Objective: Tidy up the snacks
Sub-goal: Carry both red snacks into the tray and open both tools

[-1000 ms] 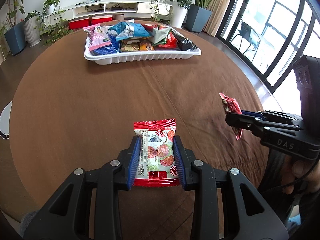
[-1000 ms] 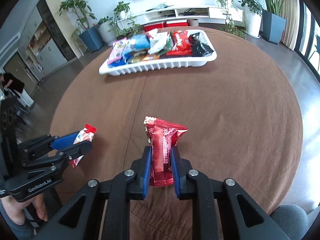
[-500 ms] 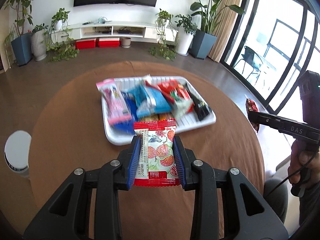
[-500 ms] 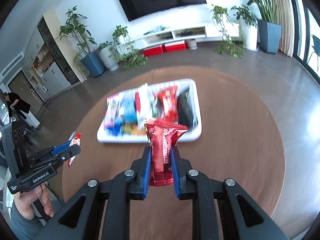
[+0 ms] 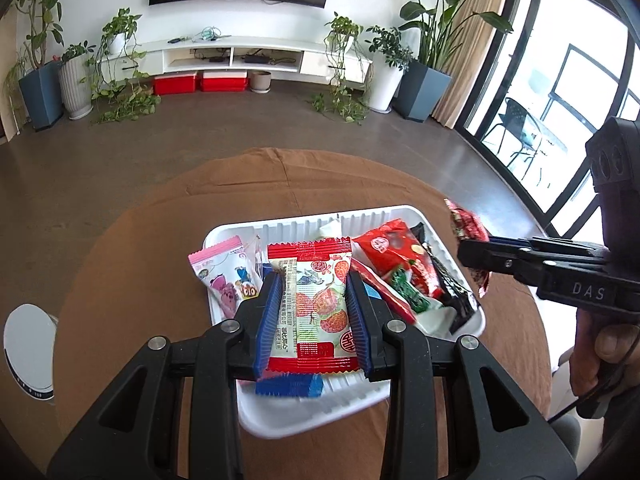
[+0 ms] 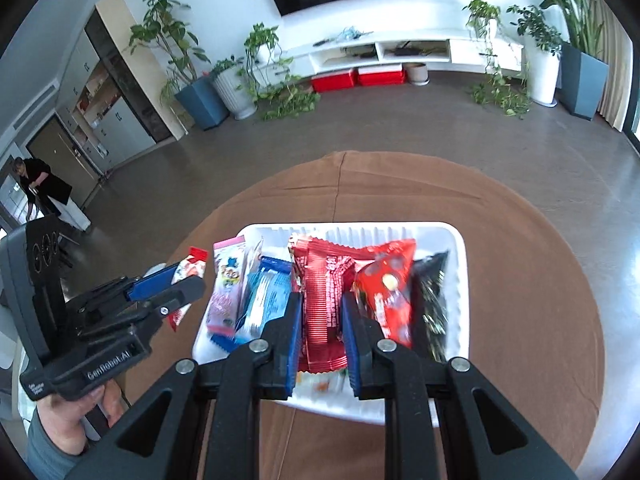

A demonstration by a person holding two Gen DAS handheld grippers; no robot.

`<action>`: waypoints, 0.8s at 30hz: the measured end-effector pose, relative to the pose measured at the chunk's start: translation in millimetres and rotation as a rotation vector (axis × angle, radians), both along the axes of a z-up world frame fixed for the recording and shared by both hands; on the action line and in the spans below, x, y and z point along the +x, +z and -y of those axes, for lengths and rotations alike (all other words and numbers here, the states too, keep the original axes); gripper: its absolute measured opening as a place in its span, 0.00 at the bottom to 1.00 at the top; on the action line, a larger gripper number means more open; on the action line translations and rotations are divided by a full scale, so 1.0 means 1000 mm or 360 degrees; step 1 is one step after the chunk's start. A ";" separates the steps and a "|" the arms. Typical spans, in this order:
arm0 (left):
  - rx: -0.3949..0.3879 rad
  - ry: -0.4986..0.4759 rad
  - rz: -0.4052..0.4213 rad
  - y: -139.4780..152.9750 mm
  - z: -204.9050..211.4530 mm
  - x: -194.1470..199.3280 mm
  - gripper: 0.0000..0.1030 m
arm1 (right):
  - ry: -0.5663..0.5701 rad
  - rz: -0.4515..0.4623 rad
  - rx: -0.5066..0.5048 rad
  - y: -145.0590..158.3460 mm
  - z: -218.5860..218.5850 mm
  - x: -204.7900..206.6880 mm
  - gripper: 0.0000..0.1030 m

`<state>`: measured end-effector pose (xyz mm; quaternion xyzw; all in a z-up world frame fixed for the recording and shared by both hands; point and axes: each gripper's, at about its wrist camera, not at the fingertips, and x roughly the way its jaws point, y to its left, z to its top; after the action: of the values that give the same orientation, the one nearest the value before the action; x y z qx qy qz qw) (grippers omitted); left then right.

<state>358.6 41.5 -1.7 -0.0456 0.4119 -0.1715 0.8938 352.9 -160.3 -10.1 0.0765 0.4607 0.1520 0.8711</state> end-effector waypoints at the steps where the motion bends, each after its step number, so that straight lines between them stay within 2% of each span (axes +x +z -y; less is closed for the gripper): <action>1: -0.0003 0.0001 -0.0013 -0.005 0.000 0.007 0.30 | 0.0010 -0.0020 -0.0012 -0.005 -0.003 0.007 0.20; 5: -0.0003 -0.0008 -0.0063 -0.026 0.004 0.033 0.30 | 0.0027 -0.0097 -0.0048 -0.024 -0.011 0.030 0.20; 12: 0.0040 -0.0024 -0.0087 -0.041 0.012 0.054 0.30 | 0.0030 -0.0156 -0.0086 -0.043 -0.016 0.052 0.20; 24: 0.0058 -0.0031 -0.0117 -0.058 0.019 0.076 0.31 | 0.0066 -0.0206 -0.0123 -0.058 -0.025 0.057 0.23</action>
<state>434.9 22.5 -60.2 -0.0314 0.4479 -0.1710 0.8770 410.4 -135.7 -68.0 0.0429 0.5229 0.1468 0.8385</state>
